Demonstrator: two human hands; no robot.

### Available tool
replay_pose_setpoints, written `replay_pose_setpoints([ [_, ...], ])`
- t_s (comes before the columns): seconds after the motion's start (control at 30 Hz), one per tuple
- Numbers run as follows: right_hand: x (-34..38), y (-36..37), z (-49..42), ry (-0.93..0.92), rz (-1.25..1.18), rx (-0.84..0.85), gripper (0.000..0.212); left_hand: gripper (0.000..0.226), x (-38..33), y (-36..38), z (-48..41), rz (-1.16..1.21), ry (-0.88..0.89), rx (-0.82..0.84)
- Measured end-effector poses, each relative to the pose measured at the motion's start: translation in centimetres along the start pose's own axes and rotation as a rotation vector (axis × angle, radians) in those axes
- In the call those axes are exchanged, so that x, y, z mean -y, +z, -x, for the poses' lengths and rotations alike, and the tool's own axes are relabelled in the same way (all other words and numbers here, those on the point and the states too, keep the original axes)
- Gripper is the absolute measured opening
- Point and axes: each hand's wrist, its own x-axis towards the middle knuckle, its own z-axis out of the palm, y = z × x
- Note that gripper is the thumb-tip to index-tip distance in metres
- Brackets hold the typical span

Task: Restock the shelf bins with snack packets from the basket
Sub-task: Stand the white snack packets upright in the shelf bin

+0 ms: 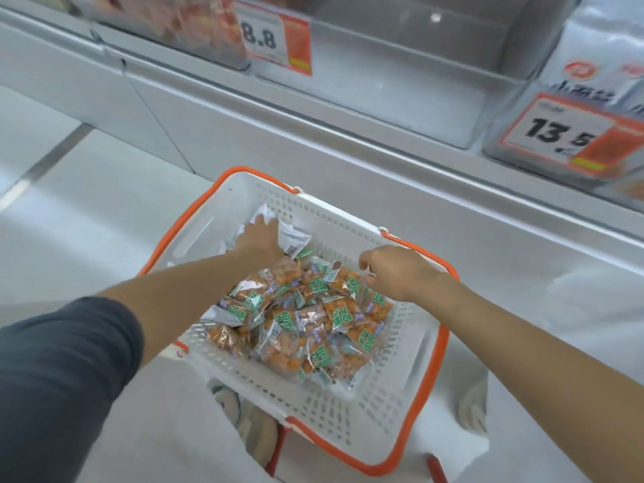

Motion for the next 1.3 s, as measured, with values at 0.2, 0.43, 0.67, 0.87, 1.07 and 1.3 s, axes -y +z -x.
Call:
replay_pose_setpoints([
  [0.2,-0.8,0.9,0.3,0.051,-0.042,0.031,0.022,0.079,1.5,-0.3,-4.8,0.019,-0.002,0.047],
  [0.43,-1.1,1.1,1.4,0.063,-0.06,0.054,0.022,0.043,-0.4,-0.3,-4.4,-0.49,0.07,-0.008],
  [0.67,-2.1,-0.4,2.3,0.055,-0.046,0.034,0.03,0.038,-5.8,-5.4,-0.8,-0.22,0.193,0.189],
  [0.87,-3.0,-2.5,4.0,0.012,-0.319,-0.14,0.081,0.016,-12.0,-13.1,5.7,0.765,0.049,0.503],
  [1.07,-2.5,-5.2,6.9,0.031,-0.909,-0.251,0.038,0.047,-13.1,-15.9,10.8,1.229,0.0,0.532],
  [1.3,-1.7,-7.3,9.5,0.036,-1.42,-0.17,0.041,0.03,-16.4,-14.8,11.6,1.183,0.369,0.033],
])
